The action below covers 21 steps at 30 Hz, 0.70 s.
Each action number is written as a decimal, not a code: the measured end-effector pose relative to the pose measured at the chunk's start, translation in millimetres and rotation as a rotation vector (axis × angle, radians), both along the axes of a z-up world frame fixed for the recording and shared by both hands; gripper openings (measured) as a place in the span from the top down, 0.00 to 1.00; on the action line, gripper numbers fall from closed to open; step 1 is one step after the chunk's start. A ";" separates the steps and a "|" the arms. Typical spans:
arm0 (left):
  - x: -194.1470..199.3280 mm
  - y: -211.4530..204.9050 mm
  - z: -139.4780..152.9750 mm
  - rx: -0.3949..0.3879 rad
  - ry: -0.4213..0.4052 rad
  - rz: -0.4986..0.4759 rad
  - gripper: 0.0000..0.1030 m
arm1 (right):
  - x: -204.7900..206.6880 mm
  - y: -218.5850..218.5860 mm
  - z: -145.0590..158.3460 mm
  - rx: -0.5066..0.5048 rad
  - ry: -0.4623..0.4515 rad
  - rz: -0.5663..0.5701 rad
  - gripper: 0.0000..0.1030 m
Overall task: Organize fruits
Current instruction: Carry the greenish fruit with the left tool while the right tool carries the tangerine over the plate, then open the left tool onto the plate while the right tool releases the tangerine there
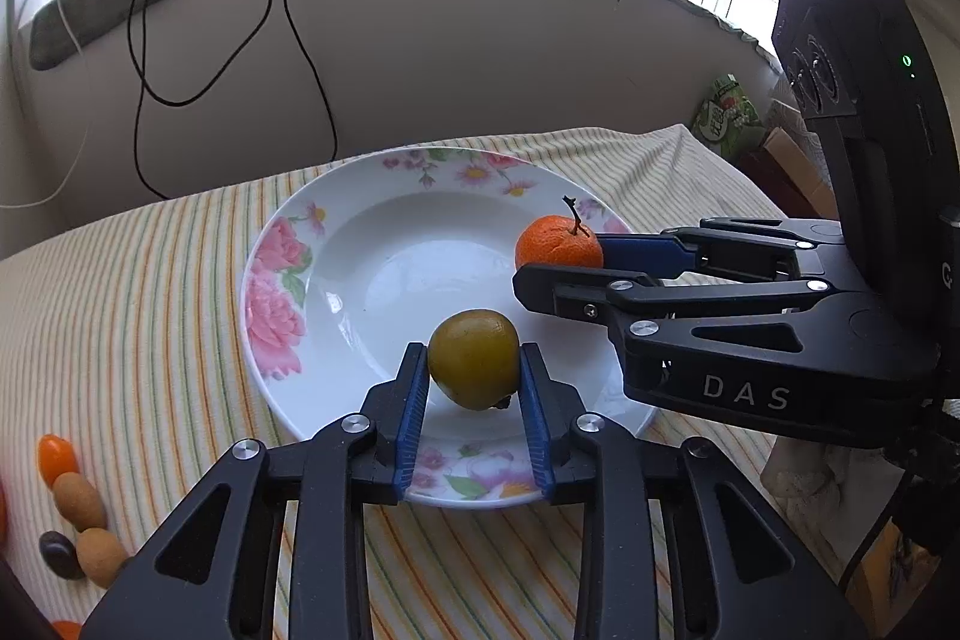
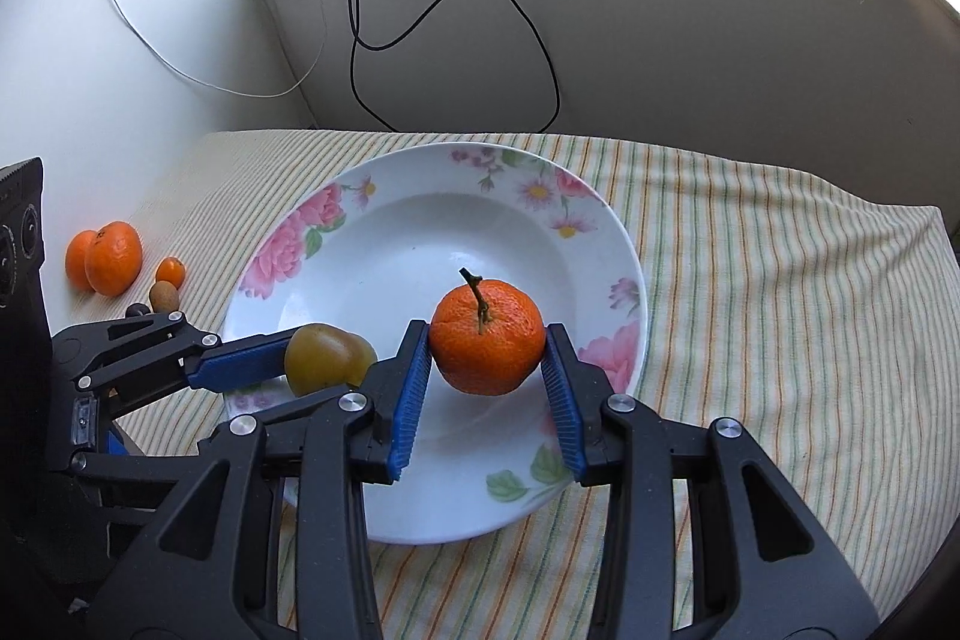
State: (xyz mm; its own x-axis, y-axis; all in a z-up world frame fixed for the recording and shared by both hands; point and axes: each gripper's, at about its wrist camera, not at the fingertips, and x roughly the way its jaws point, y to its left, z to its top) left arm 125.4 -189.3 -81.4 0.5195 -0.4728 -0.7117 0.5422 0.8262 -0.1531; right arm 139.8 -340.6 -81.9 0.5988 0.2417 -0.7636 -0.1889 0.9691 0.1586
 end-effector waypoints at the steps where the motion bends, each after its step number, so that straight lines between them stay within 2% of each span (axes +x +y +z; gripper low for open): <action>1: 0.3 0.0 0.1 -0.002 0.000 0.001 0.69 | 0.1 0.4 0.0 -0.002 0.000 0.000 0.62; 3: 0.4 1.3 1.2 -0.009 -0.003 0.005 0.54 | 0.5 1.8 0.3 -0.005 0.002 0.000 0.62; 4: 0.6 1.4 1.3 -0.010 -0.002 0.006 0.52 | -0.2 1.5 0.7 -0.007 0.002 -0.001 0.61; 6: 0.9 1.1 1.1 -0.008 -0.005 0.006 0.52 | -0.4 1.8 2.0 -0.004 -0.002 0.000 0.58; 8: 1.5 2.4 1.2 -0.011 -0.002 0.012 0.52 | -2.6 3.0 5.4 -0.012 -0.017 -0.004 0.43; 10: 1.9 3.8 1.3 -0.015 0.001 0.016 0.52 | -5.2 5.0 9.5 -0.035 -0.039 -0.008 0.38; 21: -3.8 16.7 6.9 -0.031 -0.001 0.041 0.52 | -15.5 -0.6 24.9 -0.022 -0.078 -0.034 0.37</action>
